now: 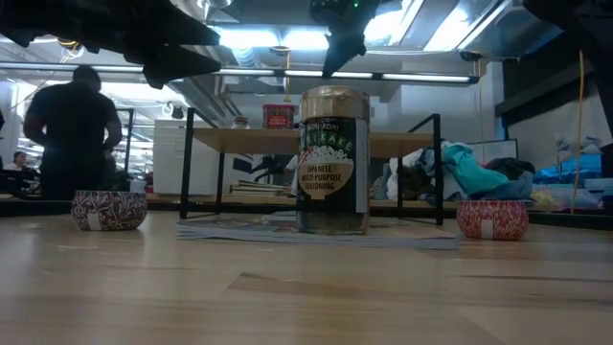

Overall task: Shelf spices
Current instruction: Put the brown seasoning bottle on the shelf

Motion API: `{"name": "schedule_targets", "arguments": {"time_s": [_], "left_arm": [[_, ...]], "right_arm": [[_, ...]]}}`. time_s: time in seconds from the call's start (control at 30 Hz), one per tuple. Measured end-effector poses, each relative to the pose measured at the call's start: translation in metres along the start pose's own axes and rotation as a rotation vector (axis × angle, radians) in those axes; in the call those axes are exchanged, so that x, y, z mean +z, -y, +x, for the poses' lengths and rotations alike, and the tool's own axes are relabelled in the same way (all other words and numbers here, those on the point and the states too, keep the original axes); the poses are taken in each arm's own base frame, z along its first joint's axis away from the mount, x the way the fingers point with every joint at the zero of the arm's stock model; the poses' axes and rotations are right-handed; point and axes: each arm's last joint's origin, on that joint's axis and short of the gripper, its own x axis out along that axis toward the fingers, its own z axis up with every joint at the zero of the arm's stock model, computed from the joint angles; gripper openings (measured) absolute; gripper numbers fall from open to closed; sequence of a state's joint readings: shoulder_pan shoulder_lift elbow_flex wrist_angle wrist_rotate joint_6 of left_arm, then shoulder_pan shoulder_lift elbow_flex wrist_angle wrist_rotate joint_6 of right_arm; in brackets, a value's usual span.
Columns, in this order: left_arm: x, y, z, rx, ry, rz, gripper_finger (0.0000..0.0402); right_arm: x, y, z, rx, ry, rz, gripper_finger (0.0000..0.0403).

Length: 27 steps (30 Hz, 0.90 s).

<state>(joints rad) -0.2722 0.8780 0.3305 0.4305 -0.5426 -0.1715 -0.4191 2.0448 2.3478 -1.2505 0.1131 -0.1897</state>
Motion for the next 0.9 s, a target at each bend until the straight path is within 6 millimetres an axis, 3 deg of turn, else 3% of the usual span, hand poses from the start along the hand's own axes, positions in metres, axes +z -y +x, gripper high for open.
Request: {"name": "schedule_targets", "arguments": {"time_s": [0.3,0.9], "left_arm": [[0.0,0.0,0.0,-0.001,0.004,-0.007,0.0276],[0.0,0.0,0.0,0.001,-0.004,0.001,0.0276]], "right_arm": [[-0.001,-0.003,0.021,0.019,-0.058,0.021,0.0001],[0.01,0.0,0.023,-0.019,0.051,0.005,0.0]]}}
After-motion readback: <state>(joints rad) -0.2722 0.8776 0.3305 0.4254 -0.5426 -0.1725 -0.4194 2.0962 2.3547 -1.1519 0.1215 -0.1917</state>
